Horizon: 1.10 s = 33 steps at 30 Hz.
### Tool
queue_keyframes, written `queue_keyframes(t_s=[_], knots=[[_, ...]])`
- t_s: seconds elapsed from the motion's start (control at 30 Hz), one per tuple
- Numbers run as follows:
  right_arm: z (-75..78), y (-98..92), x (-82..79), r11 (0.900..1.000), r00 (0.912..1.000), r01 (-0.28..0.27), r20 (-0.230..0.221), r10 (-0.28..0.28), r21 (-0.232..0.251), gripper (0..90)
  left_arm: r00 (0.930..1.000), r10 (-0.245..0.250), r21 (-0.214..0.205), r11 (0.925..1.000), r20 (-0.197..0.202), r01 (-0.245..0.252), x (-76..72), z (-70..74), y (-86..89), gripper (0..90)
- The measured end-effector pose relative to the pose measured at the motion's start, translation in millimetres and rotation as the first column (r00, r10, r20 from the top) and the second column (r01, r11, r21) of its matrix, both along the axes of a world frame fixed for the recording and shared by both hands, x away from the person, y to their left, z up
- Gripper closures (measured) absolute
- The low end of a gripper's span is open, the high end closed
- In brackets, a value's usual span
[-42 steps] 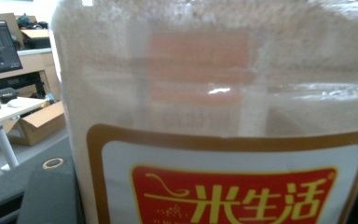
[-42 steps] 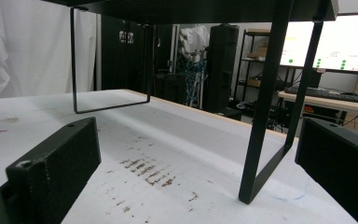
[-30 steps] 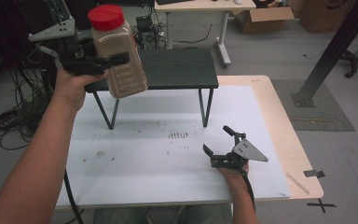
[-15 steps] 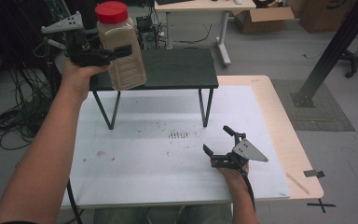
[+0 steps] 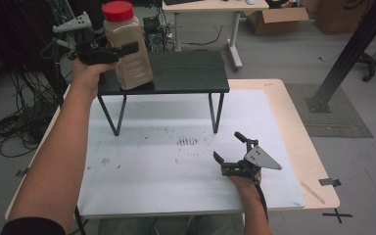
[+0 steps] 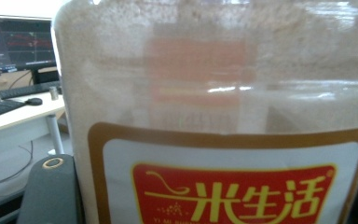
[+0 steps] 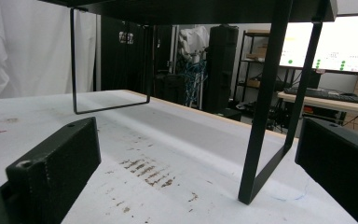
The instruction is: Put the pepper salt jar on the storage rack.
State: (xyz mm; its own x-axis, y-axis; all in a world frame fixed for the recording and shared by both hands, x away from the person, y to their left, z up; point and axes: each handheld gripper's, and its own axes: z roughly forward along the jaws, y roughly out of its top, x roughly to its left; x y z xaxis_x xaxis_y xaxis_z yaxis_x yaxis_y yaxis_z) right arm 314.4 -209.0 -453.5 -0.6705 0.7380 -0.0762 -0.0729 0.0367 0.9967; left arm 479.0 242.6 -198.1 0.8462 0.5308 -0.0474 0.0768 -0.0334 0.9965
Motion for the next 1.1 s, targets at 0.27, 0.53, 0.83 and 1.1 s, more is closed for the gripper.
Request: queue_keyframes(t_s=[0.27, 0.53, 0.83, 1.1], knots=[[0.0, -0.1, 0.1, 1.0000, 1.0000, 0.000, 0.000, 0.000, 0.000, 0.0, 0.9999, 0.011, 0.020, 0.9998, -0.009, -0.011, 7.0, -6.8, 2.5, 24.9], [0.0, -0.1, 0.1, 1.0000, 1.0000, 0.001, 0.000, -0.001, 0.000, 0.0, 0.9999, 0.017, 0.020, 0.9997, 0.003, -0.017, 5.5, -9.7, 2.6, 24.8], [-0.1, 0.1, -0.2, 1.0000, 1.0000, 0.001, 0.004, -0.001, 0.000, 0.0, 0.9998, 0.021, 0.022, 0.9995, -0.004, -0.021, 5.5, -9.2, 2.7, 24.0], [-0.1, 0.1, -0.2, 1.0000, 1.0000, 0.001, 0.004, -0.001, 0.000, 0.0, 0.9994, 0.033, 0.017, 0.9993, -0.010, -0.033, 3.1, -6.6, 1.2, 19.0]])
